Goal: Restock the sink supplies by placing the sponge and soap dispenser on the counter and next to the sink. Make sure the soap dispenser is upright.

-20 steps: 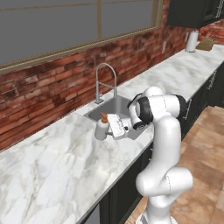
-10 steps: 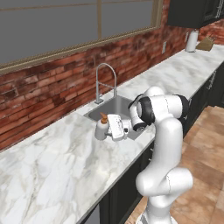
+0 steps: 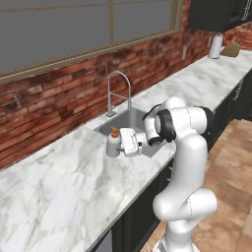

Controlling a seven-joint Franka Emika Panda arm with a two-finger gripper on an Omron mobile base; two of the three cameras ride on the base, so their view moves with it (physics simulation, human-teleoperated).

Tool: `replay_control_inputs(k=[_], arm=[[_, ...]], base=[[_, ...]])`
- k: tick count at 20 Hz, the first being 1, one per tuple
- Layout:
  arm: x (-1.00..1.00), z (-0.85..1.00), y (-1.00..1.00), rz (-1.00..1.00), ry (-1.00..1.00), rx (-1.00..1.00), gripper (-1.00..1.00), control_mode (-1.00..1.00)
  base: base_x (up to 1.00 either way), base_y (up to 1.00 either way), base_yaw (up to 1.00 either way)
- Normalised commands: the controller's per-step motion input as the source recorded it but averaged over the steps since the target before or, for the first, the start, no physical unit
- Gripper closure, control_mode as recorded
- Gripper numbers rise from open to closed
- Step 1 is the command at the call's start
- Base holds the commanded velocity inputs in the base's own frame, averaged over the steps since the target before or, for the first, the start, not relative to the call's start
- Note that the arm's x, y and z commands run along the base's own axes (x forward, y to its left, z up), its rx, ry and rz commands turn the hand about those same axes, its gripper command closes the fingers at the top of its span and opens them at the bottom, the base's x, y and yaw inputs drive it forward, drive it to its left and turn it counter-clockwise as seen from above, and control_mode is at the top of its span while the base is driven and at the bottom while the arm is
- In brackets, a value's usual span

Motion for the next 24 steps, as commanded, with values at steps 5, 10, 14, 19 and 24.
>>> replay_control_inputs(k=[5,10,14,19,24], arm=[[0.00,0.00,-0.07,0.00,0.00,0.00,-1.00,-1.00],[0.00,0.11,0.00,0.00,0.00,0.00,-1.00,-1.00],[0.00,0.21,0.00,0.00,0.00,0.00,-1.00,-1.00],[0.00,-0.04,0.00,0.00,0.00,0.00,-1.00,-1.00],[0.00,-0.21,0.00,0.00,0.00,0.00,-1.00,-1.00]], base=[[0.00,0.00,0.00],[0.00,0.00,0.00],[0.00,0.00,0.00],[0.00,0.00,0.00],[0.00,0.00,0.00]])
